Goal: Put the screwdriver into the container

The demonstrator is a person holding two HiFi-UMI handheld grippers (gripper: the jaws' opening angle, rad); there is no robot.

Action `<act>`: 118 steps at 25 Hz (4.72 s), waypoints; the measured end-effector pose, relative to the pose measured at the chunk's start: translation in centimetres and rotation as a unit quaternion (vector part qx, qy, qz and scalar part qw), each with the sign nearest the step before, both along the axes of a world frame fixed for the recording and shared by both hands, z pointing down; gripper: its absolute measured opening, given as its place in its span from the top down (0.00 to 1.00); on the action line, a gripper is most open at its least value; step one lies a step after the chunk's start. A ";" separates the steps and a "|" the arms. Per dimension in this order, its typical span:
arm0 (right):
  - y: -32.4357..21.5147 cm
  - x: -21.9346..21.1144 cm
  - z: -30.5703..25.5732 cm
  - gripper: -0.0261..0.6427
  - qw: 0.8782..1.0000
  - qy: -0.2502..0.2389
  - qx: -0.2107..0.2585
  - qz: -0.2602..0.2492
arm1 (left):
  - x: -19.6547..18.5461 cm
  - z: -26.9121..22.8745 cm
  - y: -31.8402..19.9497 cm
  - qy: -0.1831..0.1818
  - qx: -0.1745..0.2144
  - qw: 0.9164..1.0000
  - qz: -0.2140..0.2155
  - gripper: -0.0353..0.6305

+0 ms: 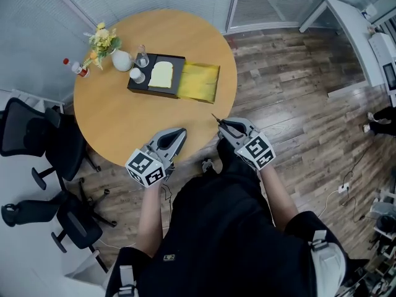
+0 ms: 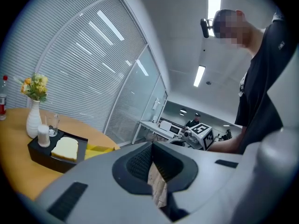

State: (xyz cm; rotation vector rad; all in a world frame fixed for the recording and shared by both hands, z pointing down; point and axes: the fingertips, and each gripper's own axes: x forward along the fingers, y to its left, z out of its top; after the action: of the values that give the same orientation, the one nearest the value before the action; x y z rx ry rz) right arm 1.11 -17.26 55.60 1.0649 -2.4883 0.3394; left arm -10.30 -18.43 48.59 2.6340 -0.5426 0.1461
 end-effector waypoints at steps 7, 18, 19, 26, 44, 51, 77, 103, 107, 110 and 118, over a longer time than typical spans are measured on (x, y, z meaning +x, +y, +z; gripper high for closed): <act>-2.1 0.4 0.1 0.88 1.000 0.007 0.006 -0.028 | 0.3 -0.5 -1.0 0.002 0.008 1.000 -0.021 0.94; -7.2 1.4 0.1 0.88 0.997 0.012 0.009 -0.080 | 2.2 -1.0 -5.2 -0.007 0.009 0.999 -0.054 0.94; -7.7 1.6 0.2 0.88 0.996 0.013 0.008 -0.082 | 2.5 -1.0 -5.6 -0.007 0.008 0.998 -0.056 0.94; -10.4 3.3 2.6 0.88 0.994 0.022 -0.014 -0.105 | 4.7 -1.0 -7.8 -0.006 0.005 0.997 -0.073 0.94; -15.8 3.4 13.0 0.88 0.959 0.141 -0.078 -0.232 | 5.1 0.3 -10.9 -0.025 -0.023 0.986 -0.162 0.94; -18.4 1.3 16.4 0.88 0.927 0.196 -0.079 -0.310 | 2.9 1.3 -11.4 -0.028 -0.038 0.972 -0.229 0.94; -22.1 -1.2 24.0 0.88 0.828 0.355 -0.106 -0.421 | -0.5 2.2 -10.1 -0.028 -0.056 0.935 -0.350 0.94; -22.8 -1.9 24.6 0.82 0.832 0.346 -0.118 -0.418 | -2.0 2.7 -10.2 -0.023 -0.051 0.928 -0.368 0.94; -22.3 -1.6 22.1 0.82 0.863 0.290 -0.122 -0.396 | -1.8 2.9 -10.7 -0.018 -0.047 0.930 -0.364 0.94; -22.0 -0.7 20.5 0.88 0.885 0.245 -0.125 -0.376 | -1.7 2.8 -11.3 -0.017 -0.040 0.932 -0.359 0.94; -20.9 3.6 16.3 0.94 0.931 0.167 -0.143 -0.292 | -0.1 2.2 -11.3 -0.009 -0.028 0.951 -0.306 0.94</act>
State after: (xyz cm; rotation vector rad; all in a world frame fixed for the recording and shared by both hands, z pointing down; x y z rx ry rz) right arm 4.75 -38.15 71.88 0.2135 -2.2228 0.2913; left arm -10.39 -29.70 50.82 2.2847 -1.3035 -0.0093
